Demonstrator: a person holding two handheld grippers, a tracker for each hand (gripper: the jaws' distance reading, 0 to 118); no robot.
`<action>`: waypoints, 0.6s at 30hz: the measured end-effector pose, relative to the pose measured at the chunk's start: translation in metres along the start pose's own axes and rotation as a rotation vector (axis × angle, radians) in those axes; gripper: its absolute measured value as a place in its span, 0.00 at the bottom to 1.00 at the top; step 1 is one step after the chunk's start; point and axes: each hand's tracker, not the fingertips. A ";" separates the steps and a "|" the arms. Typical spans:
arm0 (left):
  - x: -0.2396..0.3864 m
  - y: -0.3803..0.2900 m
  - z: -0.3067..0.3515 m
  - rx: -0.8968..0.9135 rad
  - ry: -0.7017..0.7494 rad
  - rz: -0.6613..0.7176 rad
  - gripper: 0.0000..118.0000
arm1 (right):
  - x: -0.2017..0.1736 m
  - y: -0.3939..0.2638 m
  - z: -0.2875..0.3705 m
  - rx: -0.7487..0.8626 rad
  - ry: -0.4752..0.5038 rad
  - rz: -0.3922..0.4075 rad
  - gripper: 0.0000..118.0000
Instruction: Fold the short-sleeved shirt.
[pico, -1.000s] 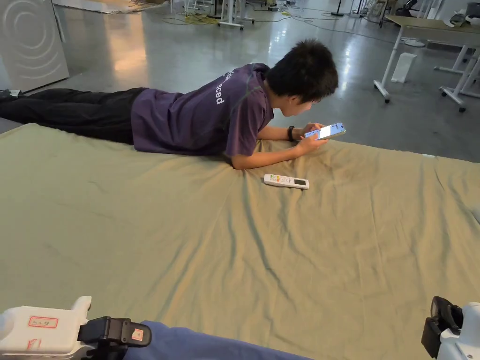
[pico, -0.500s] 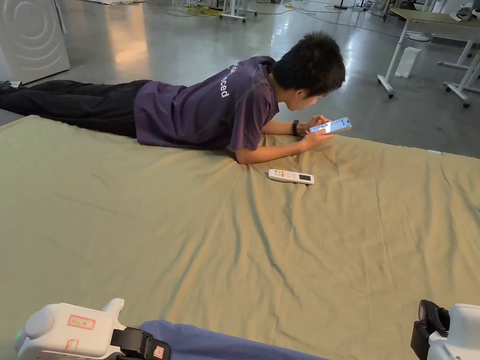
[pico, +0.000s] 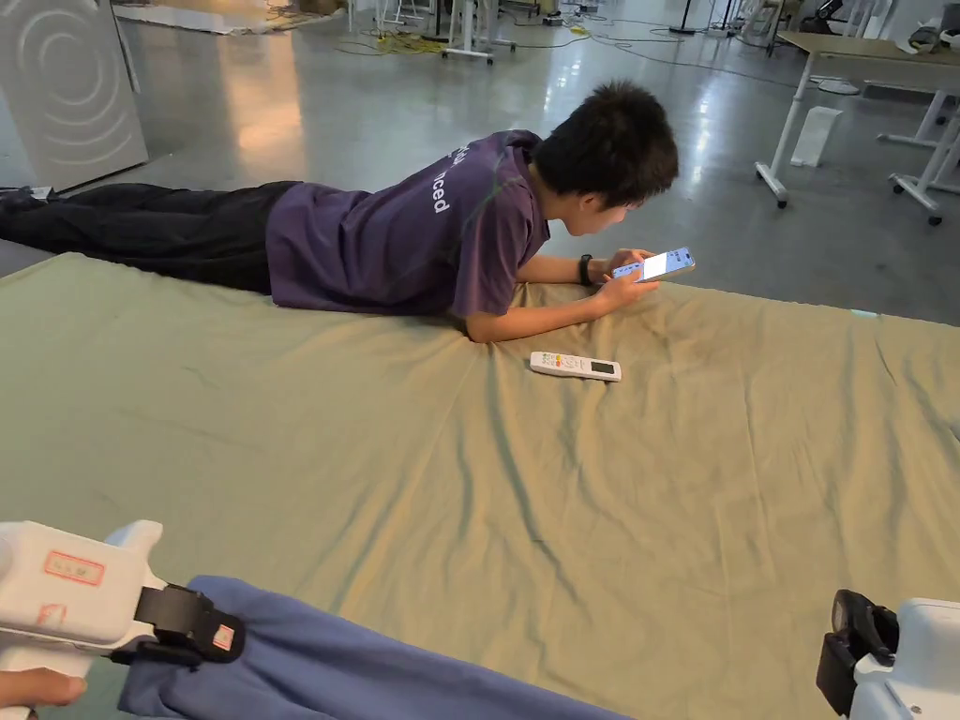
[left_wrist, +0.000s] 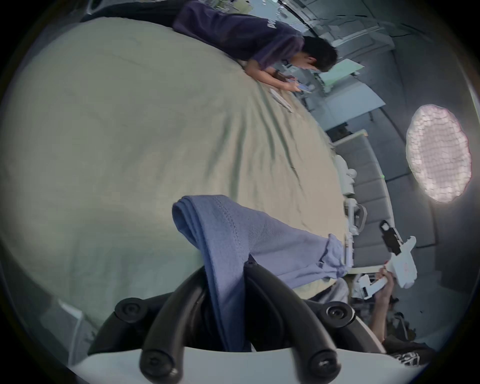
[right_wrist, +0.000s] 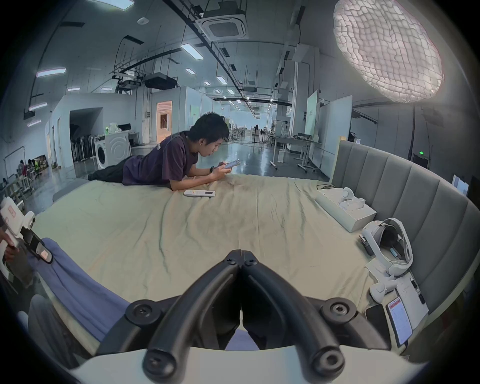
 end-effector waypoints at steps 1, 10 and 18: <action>0.001 -0.002 0.008 0.013 0.055 -0.010 0.06 | 0.001 0.001 0.000 0.013 0.005 -0.007 0.00; 0.064 -0.023 0.035 0.040 0.219 -0.081 0.06 | 0.005 0.006 0.005 0.087 -0.015 -0.007 0.00; 0.125 -0.040 0.004 -0.025 0.007 -0.072 0.06 | 0.018 0.001 0.012 0.082 -0.021 -0.055 0.00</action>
